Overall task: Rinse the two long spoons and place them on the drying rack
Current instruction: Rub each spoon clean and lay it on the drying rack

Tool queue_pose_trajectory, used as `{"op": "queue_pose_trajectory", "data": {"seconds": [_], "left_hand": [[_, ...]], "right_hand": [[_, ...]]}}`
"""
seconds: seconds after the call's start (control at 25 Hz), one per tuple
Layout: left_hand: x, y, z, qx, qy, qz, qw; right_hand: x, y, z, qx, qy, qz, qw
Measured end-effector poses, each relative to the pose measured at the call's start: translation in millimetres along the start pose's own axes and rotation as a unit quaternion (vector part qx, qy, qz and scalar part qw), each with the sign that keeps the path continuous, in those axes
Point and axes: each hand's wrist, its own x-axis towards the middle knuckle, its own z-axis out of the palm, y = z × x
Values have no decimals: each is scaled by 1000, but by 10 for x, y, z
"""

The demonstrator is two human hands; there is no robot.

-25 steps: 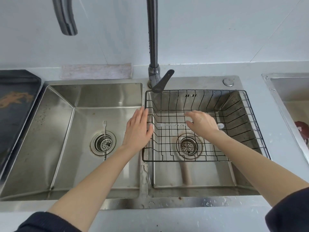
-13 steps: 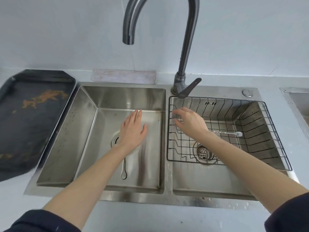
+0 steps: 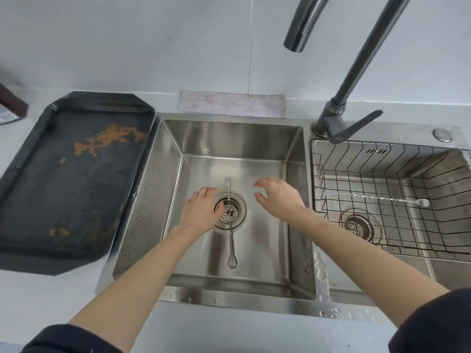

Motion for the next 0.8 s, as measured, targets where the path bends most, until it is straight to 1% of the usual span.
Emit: {"op": "queue_pose_trajectory", "data": {"seconds": [0.2,0.36,0.52,0.64,0.8], "left_hand": [[158,-203,194,-41,-53,-15,998],[278,-288,410,-100,-91,-42,990],[379,-307,585,-155,-106,-79,979],[499,-338,672,-210,-108,-121,964],[735,-372,745,-226,-138,-145,953]], "right_hand": [[197,-111,300,38,-41,48,997],[353,-132,517,65,-78,98,990],[480,-151,702,81,-111,144,980],[542,-156,885,87,-139,173,971],[611,-148,1087,101,-171,208,958]]}}
